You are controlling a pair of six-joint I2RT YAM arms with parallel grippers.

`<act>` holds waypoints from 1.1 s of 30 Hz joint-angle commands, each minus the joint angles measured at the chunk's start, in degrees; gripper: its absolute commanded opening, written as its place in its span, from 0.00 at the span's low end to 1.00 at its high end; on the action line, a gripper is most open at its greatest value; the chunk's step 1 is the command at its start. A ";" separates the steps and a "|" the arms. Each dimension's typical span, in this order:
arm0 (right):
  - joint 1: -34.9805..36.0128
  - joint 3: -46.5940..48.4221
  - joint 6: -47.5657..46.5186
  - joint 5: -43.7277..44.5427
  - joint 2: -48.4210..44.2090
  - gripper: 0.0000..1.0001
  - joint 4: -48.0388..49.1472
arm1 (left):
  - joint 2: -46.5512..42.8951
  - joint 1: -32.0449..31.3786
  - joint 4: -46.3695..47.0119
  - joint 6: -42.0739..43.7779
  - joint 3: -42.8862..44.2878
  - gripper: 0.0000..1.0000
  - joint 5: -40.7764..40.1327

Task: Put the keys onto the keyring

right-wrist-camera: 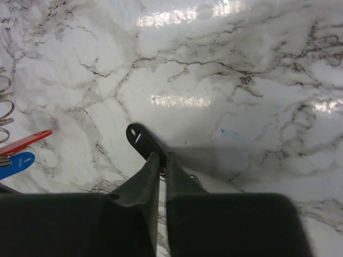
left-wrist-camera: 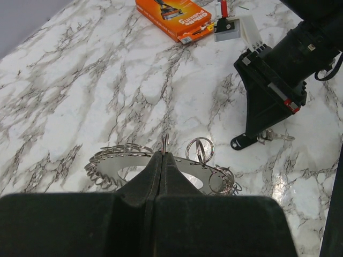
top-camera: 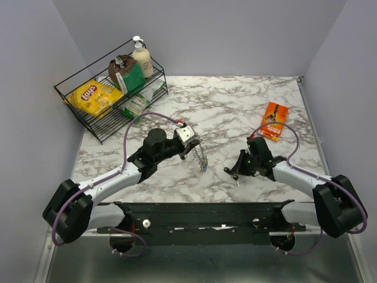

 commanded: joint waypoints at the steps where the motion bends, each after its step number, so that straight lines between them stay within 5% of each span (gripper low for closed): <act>1: -0.36 2.74 -1.57 -0.34 4.00 0.00 3.38 | -0.48 0.08 1.94 0.46 1.54 0.00 1.04; 14: -2.12 7.75 -3.85 2.91 5.77 0.03 6.38 | -0.48 0.17 1.15 0.63 1.89 0.00 0.69; 17: -2.12 7.49 -4.38 3.00 4.63 0.25 6.55 | -0.39 0.17 1.15 0.72 1.89 0.00 0.78; 19: -2.12 6.97 -4.73 3.61 3.58 0.48 6.46 | -0.39 0.17 1.24 0.63 1.89 0.00 0.87; 22: -2.21 5.82 -5.17 4.93 1.38 0.66 6.47 | -0.13 0.17 1.24 0.63 1.89 0.00 1.04; 33: -2.30 5.55 -9.21 1.86 2.95 0.64 6.20 | 0.40 0.17 0.71 0.54 2.42 0.00 1.66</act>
